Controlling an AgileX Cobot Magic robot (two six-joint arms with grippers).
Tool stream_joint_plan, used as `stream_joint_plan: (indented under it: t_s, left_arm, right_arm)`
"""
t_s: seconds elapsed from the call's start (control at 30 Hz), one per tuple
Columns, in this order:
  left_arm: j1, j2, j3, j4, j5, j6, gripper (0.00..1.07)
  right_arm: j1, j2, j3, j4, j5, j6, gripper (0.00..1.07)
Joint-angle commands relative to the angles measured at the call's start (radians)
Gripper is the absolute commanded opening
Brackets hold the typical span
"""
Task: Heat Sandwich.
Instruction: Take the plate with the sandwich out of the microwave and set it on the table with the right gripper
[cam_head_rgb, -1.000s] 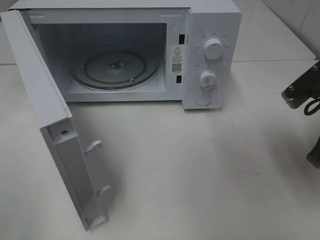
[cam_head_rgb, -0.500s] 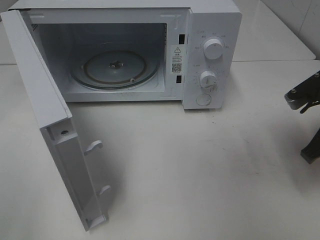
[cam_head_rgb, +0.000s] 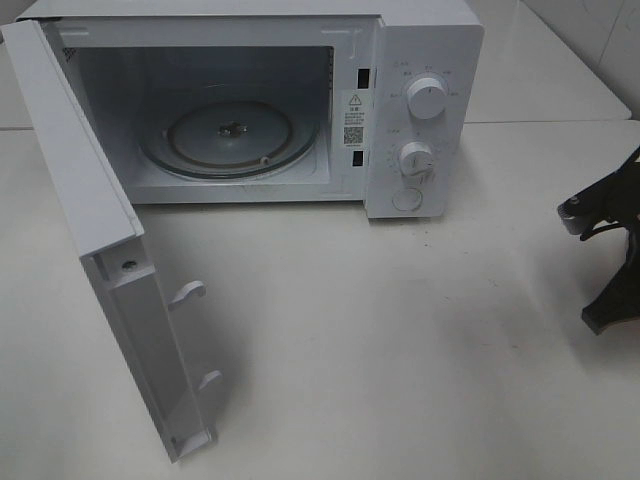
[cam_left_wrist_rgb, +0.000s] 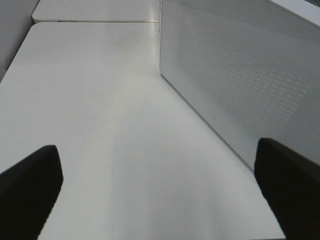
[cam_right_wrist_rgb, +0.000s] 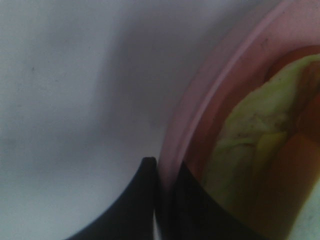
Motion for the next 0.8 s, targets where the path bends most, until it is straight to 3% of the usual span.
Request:
stream_joint_plan:
  t_s: [0.03,0.6,0.8]
  left_arm:
    - [-0.001,-0.023,0.004,0.002,0.003,-0.004,1.01]
    - [-0.001,-0.023,0.004,0.002,0.003,-0.004,1.01]
    - [-0.001,-0.023,0.004,0.002,0.003,-0.004,1.01]
  right_arm:
    - [-0.008,0.031,-0.01,-0.062,-0.003,0.043,0.0]
    - [-0.008,0.108,-0.01,-0.069,-0.057,0.054,0.01]
    - [-0.008,0.108,-0.01,-0.054,-0.056,0.054,0.08]
